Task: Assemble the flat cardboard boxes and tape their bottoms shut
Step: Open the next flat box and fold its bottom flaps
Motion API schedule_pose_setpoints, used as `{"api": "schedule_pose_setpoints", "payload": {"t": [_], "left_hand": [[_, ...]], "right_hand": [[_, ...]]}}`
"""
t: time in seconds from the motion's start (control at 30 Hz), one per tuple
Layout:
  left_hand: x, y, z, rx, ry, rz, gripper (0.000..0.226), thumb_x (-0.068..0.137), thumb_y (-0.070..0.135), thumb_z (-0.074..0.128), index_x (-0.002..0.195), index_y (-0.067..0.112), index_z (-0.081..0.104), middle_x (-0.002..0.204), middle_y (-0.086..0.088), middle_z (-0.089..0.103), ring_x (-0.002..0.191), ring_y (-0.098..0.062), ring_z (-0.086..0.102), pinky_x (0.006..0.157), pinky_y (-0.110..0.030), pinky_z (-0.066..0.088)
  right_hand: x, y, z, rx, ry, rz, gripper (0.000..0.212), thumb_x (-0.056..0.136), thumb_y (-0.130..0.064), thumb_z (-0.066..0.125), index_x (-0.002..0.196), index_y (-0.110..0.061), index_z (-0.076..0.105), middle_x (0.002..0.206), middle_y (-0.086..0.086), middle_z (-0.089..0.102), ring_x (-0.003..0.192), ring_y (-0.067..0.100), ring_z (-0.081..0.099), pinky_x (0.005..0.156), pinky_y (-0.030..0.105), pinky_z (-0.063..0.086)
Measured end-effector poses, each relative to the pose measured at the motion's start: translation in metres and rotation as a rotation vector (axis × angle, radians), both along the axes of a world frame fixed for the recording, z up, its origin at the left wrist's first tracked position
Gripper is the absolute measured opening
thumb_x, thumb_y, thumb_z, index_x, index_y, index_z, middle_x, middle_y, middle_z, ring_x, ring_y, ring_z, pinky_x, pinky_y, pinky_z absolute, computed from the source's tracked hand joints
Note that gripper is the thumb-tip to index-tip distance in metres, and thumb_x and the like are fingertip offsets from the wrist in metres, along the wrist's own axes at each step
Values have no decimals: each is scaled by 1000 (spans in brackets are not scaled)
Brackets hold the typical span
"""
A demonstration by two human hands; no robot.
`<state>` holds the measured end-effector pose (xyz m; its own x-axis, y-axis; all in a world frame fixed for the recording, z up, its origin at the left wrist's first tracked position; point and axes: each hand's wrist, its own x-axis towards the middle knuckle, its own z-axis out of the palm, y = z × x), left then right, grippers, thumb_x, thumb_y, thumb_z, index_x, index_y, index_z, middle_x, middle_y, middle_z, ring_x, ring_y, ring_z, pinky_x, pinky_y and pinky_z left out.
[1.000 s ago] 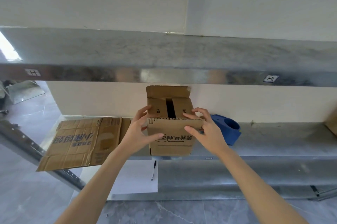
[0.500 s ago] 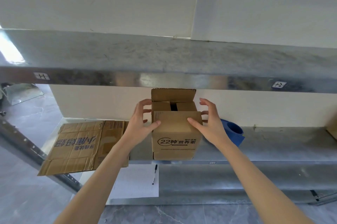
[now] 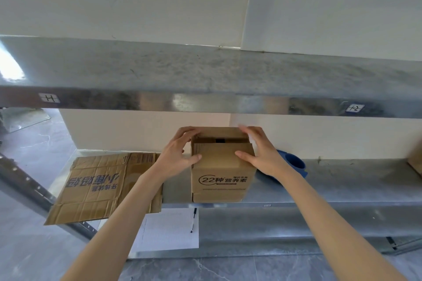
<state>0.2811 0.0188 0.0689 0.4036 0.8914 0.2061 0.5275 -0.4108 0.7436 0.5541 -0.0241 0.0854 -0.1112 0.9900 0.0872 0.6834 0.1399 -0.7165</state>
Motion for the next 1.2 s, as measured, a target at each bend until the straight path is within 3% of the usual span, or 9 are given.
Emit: {"api": "schedule_pose_setpoints", "payload": {"t": [0.1,0.23,0.4,0.47,0.57,0.8,0.9,1.07,1.2], "left_hand": [[3,-3,-7,-43,-60,28,54,88,19,71,138,29,52,136,23,38,130,-9,43,89,-26,45],[11,-6,-11,-69,-113,94,50,89,29,71,137,25,56,146,19,43,134,-12,41,95,-40,53],[14,-6,-14,-79,-151,91,49,91,28,70,138,23,56,146,17,45,136,-12,41,105,-48,46],[10,-6,-13,-75,-143,89,49,91,28,69,138,25,56,143,21,44,137,-12,40,105,-44,47],[-3,-4,-9,-56,-166,90,49,89,27,71,136,26,58,138,27,44,136,-9,42,94,-26,53],[-32,0,-3,-50,-155,147,48,87,22,73,133,22,60,143,15,49,132,-2,42,87,-13,50],[-20,-3,-5,-26,-145,164,47,88,21,73,133,19,60,143,12,50,131,-1,43,105,-22,41],[13,-9,-7,-42,-210,135,45,88,18,73,132,17,61,144,9,51,133,-1,44,105,-8,31],[19,-11,-10,-73,-266,142,44,89,19,72,132,19,61,143,12,52,132,1,43,112,-23,34]], "right_hand": [[0,-5,-10,-28,71,14,49,94,-36,64,140,-34,50,145,-19,33,132,-7,31,117,38,33],[-1,-9,-16,-61,156,-4,54,88,-53,60,140,-41,50,159,-23,19,138,-12,22,118,29,27],[-2,-11,-17,-76,202,-20,55,84,-56,61,137,-48,49,161,-19,14,138,-10,22,110,17,31],[-5,-12,-19,-97,219,-29,55,83,-59,62,136,-54,47,162,-12,19,139,-2,29,106,19,39],[-17,-7,-22,-117,254,-16,60,80,-65,59,137,-53,45,159,-2,32,139,13,41,110,41,43],[-47,7,-26,-104,268,37,47,91,-56,58,135,-59,42,164,-5,19,144,5,30,117,38,34],[-40,5,-23,-123,267,22,47,91,-56,58,135,-58,42,162,-4,27,143,10,34,118,40,33],[-10,-2,-18,-125,252,-31,52,89,-54,60,139,-48,46,158,-1,35,143,13,36,119,41,31],[-4,-4,-17,-123,252,-43,50,91,-49,61,139,-46,47,158,1,34,141,16,39,113,43,38]]}}
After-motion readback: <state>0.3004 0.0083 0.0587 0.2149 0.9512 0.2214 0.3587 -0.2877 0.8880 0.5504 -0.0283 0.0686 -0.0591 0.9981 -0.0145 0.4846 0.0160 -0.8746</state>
